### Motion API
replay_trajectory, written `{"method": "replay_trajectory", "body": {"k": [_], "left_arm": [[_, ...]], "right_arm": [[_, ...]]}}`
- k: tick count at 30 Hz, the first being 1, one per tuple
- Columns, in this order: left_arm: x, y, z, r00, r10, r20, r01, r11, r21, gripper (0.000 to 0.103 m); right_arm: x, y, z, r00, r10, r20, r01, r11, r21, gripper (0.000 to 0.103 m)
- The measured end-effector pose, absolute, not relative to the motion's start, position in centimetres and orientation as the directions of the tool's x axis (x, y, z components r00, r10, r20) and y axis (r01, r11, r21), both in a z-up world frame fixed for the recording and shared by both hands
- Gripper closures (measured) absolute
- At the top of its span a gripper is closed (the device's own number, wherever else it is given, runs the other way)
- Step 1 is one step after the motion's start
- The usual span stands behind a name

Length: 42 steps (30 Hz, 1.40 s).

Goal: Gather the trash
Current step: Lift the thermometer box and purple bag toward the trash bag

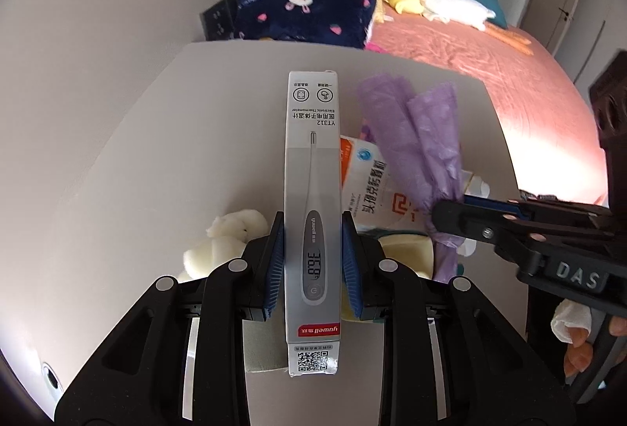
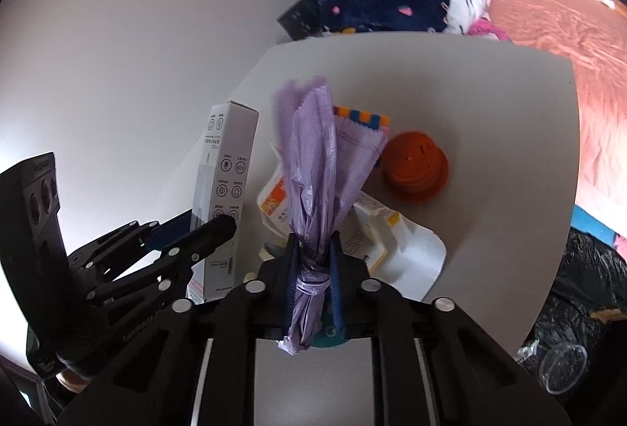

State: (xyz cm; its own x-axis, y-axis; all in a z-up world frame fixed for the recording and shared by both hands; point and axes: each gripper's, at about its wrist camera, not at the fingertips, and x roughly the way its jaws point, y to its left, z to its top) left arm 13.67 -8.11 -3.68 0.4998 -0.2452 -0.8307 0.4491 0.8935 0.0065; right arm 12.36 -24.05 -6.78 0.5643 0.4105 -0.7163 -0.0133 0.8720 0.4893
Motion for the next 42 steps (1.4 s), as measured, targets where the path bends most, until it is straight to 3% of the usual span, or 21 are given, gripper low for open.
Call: {"method": "replay_trajectory", "body": {"k": [16,42], "left_arm": [[10.7,-9.0,-0.3,0.541,-0.287,-0.791,0.446,0.895,-0.019,0.076],[3.7,-16.4,1.5,0.465,-0.437,-0.770,0.616,0.785,-0.074,0.076]], "right_arm": [[7.4,-26.5,-2.2,0.647,0.370,-0.667,-0.022,0.883,0.468,0.089],[-3.6,-33.0,0.3,0.738,0.212,-0.640,0.116,0.895,0.430,0.089]]}}
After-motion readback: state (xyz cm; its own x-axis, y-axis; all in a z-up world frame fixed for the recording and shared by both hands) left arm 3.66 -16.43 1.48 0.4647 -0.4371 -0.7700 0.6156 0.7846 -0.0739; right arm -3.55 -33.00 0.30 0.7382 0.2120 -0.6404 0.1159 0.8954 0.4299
